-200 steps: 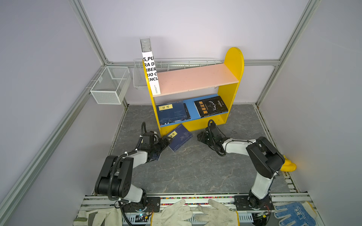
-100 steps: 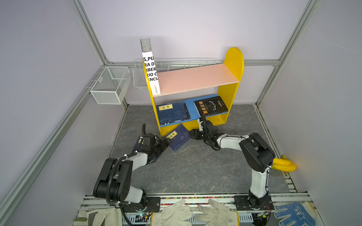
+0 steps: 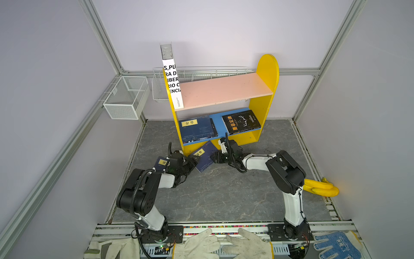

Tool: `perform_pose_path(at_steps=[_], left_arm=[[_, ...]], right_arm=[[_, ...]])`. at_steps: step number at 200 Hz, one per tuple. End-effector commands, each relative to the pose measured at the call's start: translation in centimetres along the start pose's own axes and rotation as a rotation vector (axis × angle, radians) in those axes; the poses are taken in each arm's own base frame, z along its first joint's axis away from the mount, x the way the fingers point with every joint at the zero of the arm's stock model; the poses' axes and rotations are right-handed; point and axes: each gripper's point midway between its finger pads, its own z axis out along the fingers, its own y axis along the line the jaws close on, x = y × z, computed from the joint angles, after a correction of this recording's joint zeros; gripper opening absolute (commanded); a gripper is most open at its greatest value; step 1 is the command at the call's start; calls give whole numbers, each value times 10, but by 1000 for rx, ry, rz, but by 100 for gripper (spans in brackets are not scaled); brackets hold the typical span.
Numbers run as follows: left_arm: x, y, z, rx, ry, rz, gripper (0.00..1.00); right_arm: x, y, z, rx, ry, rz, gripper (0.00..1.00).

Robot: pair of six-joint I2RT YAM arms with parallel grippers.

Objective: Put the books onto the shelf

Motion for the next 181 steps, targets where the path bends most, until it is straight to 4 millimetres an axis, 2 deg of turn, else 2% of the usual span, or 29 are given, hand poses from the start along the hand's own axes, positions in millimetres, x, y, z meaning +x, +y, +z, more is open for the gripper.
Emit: perform_pose_path(at_steps=[1, 23, 43, 85, 152, 181], left_arm=[[5, -6, -5, -15, -2, 23, 67], [0, -21, -12, -1, -20, 66, 58], [-1, -31, -15, -11, -23, 113, 55], [6, -41, -6, -23, 8, 168, 43], [3, -31, -2, -82, -16, 206, 21], [1, -29, 1, -103, -18, 215, 6]], right_arm=[[18, 1, 3, -10, 75, 23, 63], [19, 2, 4, -18, 85, 31, 62], [20, 5, 5, -24, 90, 32, 61], [21, 8, 4, -35, 97, 30, 60], [13, 19, -2, -74, 83, 24, 60], [6, 29, -11, -121, 67, 39, 61]])
